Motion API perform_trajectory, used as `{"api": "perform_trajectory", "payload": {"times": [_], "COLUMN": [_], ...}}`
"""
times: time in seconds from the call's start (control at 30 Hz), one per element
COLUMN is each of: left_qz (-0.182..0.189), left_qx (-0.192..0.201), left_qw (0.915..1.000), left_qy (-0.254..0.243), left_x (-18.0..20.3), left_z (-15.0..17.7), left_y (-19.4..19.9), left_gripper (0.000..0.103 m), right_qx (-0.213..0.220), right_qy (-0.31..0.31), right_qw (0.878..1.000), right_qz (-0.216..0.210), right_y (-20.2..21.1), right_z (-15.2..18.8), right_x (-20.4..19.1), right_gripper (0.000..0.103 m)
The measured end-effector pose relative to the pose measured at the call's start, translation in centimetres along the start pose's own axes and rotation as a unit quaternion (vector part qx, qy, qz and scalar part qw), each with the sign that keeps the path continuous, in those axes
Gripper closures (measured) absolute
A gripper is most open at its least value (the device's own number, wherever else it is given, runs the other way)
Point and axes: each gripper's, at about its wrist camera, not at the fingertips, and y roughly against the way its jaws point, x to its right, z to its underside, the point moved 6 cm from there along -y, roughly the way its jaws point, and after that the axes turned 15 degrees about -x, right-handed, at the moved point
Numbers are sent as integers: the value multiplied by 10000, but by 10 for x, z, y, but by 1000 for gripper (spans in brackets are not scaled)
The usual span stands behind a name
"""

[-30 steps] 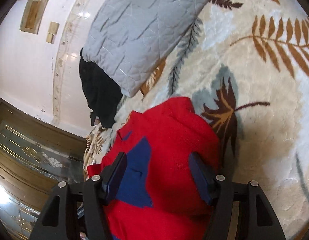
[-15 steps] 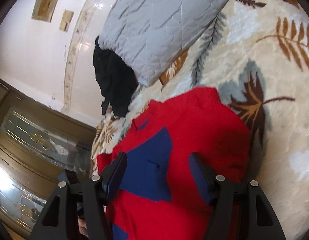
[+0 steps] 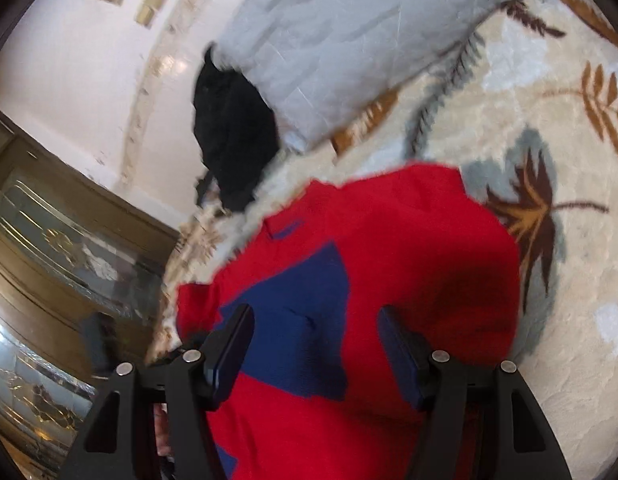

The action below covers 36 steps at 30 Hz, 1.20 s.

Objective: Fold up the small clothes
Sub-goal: 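Fold the blue sleeve across the red chest with the right gripper, release, then grasp the other blue sleeve cuff with the left gripper and lift it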

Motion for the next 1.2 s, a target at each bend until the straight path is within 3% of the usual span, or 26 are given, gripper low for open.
{"api": "perform_trajectory", "payload": {"times": [0.1,0.2,0.33,0.47,0.53,0.57,0.6,0.73,0.8,0.97,1.2], "left_qz": [-20,-24,-205,-615,-765,-781,-786,-600,-480,-389,-74], "left_qx": [121,424,764,776,652,619,556,447,368,294,150], "left_qw": [9999,9991,9942,9846,9759,9722,9658,9480,9439,9400,9267], "left_qy": [-108,75,728,1443,1936,2117,2408,3093,3247,3375,3753], "left_x": [-2,-25,-82,-147,-186,-201,-223,-281,-304,-333,-364], "left_z": [-2,-5,-8,-7,-3,-1,1,8,5,-17,-36], "left_y": [17,41,66,76,75,74,71,62,53,35,5], "left_gripper": [47,40,34,33,33,33,33,33,34,34,35], "right_qx": [-67,93,196,-78,-196,-251,-364,-663,-849,-839,-823], "right_qy": [40,125,383,622,706,744,791,855,842,873,917], "right_qw": [9998,9999,9989,9978,9972,9969,9962,9932,9907,9914,9912], "right_qz": [185,-9,-192,-220,-140,-84,12,434,655,489,485], "right_y": [-7,2,7,-9,-19,-23,-31,-55,-68,-64,-64], "right_z": [3,3,5,11,13,13,14,19,22,21,22], "right_x": [3,-7,-22,-36,-41,-43,-46,-44,-38,-35,-35], "right_gripper": [37,36,36,36,51,72,74,74,75,75,75]}}
